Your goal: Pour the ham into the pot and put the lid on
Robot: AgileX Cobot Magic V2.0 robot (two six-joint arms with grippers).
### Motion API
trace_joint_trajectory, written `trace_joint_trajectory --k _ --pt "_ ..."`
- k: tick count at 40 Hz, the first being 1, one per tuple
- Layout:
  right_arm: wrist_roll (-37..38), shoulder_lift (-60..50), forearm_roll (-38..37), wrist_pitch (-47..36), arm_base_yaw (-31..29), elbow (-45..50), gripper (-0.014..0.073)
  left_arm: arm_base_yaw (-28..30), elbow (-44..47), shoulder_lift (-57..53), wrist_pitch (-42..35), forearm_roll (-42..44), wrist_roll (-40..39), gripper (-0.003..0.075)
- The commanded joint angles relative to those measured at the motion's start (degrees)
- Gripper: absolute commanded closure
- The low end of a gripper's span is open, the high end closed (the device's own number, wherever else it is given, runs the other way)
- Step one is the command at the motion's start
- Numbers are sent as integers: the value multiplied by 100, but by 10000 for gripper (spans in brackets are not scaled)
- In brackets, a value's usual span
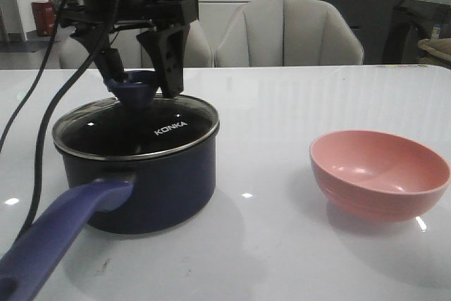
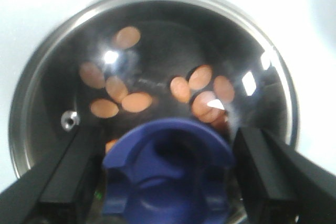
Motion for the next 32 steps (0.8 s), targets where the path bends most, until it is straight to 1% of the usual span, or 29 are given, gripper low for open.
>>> trace_joint_trajectory --k 1,11,16,19,25,32 --pt "-36 49 22 -512 9 -145 445 -14 -306 -331 289 -218 -42 185" --pt "-36 49 22 -512 9 -145 445 13 -333 -402 289 -227 -42 185" --pt "-36 49 22 -512 9 -145 445 52 -284 -721 289 -198 -42 185" --pt "-36 49 22 -512 9 -145 445 52 -143 -1027 289 77 -31 185" --pt "-36 49 22 -512 9 -145 445 83 508 -1843 166 806 -31 188" --pt "-36 49 22 -512 9 -145 445 238 1529 -3091 -358 865 -31 188"
